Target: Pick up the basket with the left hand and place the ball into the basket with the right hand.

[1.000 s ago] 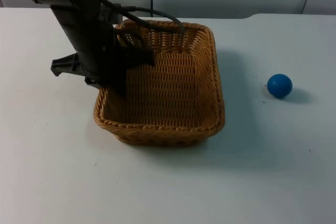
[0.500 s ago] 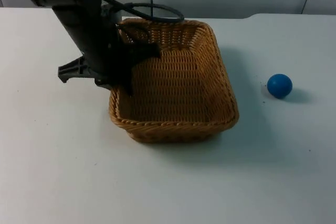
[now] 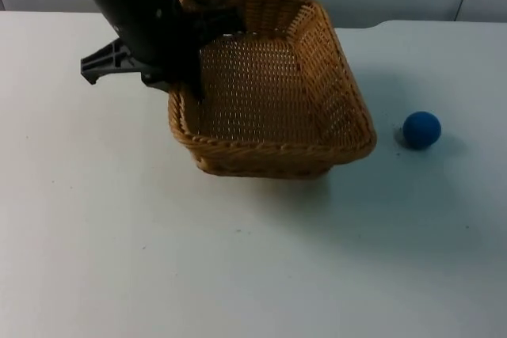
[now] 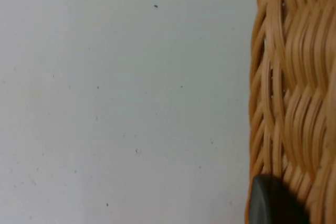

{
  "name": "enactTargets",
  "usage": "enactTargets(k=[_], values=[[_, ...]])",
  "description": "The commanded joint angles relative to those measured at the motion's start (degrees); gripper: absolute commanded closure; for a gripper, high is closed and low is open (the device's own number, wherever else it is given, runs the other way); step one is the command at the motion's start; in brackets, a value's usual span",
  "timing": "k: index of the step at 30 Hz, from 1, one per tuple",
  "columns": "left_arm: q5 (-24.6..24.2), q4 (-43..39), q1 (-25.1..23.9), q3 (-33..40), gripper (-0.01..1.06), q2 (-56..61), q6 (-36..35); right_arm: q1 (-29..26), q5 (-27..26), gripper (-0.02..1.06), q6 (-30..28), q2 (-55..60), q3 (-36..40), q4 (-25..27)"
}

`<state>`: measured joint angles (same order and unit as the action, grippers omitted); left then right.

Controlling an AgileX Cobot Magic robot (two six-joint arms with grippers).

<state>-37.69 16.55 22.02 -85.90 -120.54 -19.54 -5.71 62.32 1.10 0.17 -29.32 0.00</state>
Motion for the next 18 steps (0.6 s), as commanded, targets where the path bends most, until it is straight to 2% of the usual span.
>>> enactTargets(k=[1, 5, 8, 14, 18], values=[[-1.28, 0.87, 0.37, -0.18, 1.05, 2.82, 0.23, 0.16, -0.53, 0.0, 0.02, -0.17, 0.26, 0.0], [-4.79, 1.7, 0.37, -0.18, 1.05, 6.64, 6.64, 0.16, -0.53, 0.0, 0.02, -0.17, 0.26, 0.0], [-6.35, 2.82, 0.23, -0.18, 1.05, 8.05, 7.2, 0.16, -0.53, 0.0, 0.02, -0.17, 0.26, 0.0], [-8.62, 14.77, -1.37, -0.18, 1.05, 9.68, 15.76, 2.95, -0.53, 0.0, 0.17, -0.17, 0.26, 0.0], [-9.02, 14.49, -1.94, -0.18, 1.05, 9.91, 15.76, 5.34, -0.53, 0.0, 0.42, -0.17, 0.26, 0.0]])
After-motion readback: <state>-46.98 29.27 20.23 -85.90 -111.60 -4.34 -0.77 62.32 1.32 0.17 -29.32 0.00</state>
